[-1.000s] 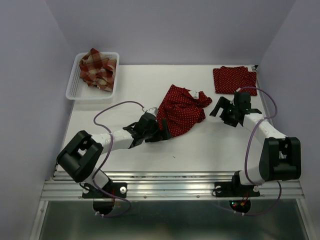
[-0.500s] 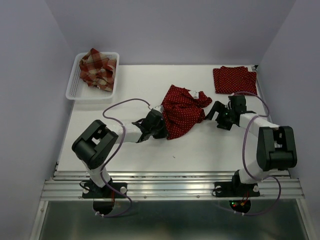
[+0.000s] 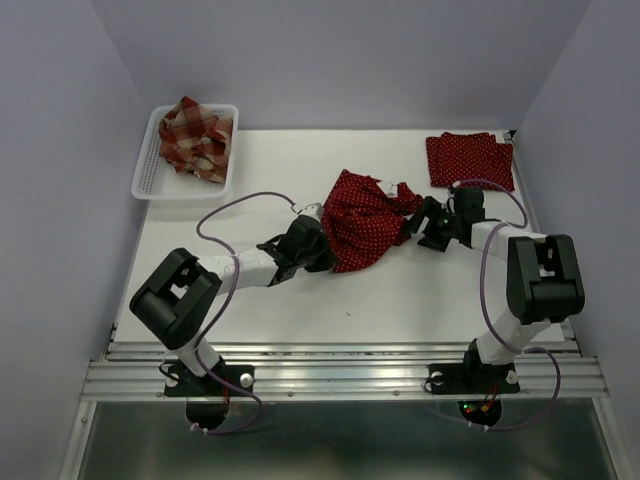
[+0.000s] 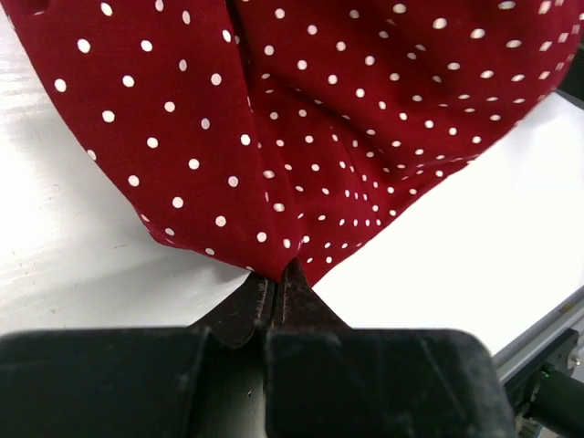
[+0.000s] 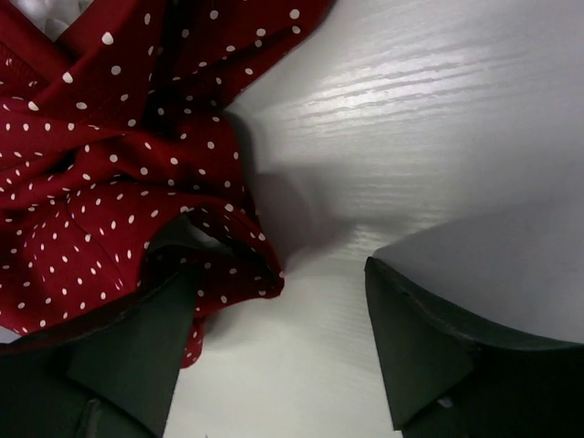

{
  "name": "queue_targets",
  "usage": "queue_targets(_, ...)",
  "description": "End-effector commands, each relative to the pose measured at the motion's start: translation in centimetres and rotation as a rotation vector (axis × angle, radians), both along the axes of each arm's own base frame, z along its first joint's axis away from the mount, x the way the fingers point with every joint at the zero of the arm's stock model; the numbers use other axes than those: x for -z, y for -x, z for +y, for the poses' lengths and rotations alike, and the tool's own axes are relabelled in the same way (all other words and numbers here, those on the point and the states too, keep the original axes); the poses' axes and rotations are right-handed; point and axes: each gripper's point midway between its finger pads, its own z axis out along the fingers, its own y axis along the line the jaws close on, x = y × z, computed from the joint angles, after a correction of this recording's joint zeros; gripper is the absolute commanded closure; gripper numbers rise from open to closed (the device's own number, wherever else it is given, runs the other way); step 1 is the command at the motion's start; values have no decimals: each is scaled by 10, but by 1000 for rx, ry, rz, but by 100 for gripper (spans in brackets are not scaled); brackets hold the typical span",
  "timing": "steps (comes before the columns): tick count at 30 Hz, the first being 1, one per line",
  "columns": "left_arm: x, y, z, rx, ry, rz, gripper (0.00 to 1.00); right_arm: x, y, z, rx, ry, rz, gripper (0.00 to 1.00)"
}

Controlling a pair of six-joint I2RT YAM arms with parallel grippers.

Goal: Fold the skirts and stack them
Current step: Flatten the skirt out

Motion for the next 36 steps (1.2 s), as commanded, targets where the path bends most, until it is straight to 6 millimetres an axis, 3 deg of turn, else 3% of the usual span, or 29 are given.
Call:
queue_targets(1,-19,-1,3,-18,32,-45,100,7,-6,14,-10,-11,8,27)
queue_targets(2,-23,0,4,-19,37,-52,100,9,-6,17,-17,-9,11,32)
queue_targets(3,-25,0,4,-15,39,-57,100,8,-13,16,-11,-4,-11,49)
queue_targets(5,-33,-1,5,-19,51,-73,100,5,-16,20,-23,3,-26,69)
queue_targets(6,-36,-2,5,-20,54,-83,100,2,-18,21,-30,-2,-32,89)
queue_targets(7,-42,-5,5,-26,51,-96,100,-8,-21,24,-52,-9,-60,97)
queue_targets(9,-64,-13,8,-37,50,-150,100,-21,-22,19,-44,21,-65,99)
queue_targets(11,-108,-32,17,-87,34,-258,100,-69,-38,2,-2,124,-195,99)
queue_targets(13,-171,-44,25,-132,73,-381,100,-99,-37,-22,55,254,-235,99)
queue_targets(14,-193,-52,36,-179,55,-444,100,-139,-35,-30,85,284,-323,99)
queue_targets(16,-265,-56,57,-270,99,-576,100,-194,-32,-44,124,356,-431,99)
queue_targets(17,-286,-55,65,-292,108,-619,100,-232,-23,-47,139,360,-518,99)
queue_targets(18,-321,-53,73,-314,131,-684,100,-268,-18,-48,142,363,-588,99)
queue_targets(22,-414,-25,103,-336,223,-876,100,-369,20,-53,153,385,-827,99)
queue_targets(25,-453,-11,121,-363,248,-961,100,-412,42,-58,179,399,-931,99)
queue_targets(27,-468,-4,135,-400,255,-995,100,-435,51,-60,192,404,-988,99)
queue_targets(30,-473,-5,146,-452,233,-1012,100,-443,45,-59,188,410,-1002,99)
queue_targets(33,-462,-21,141,-463,176,-998,100,-428,21,-53,154,405,-960,99)
queue_targets(34,-452,-37,140,-471,136,-978,100,-422,13,-51,141,407,-950,99)
queue_targets(36,-447,-54,134,-430,129,-961,100,-410,-17,-47,125,411,-921,99)
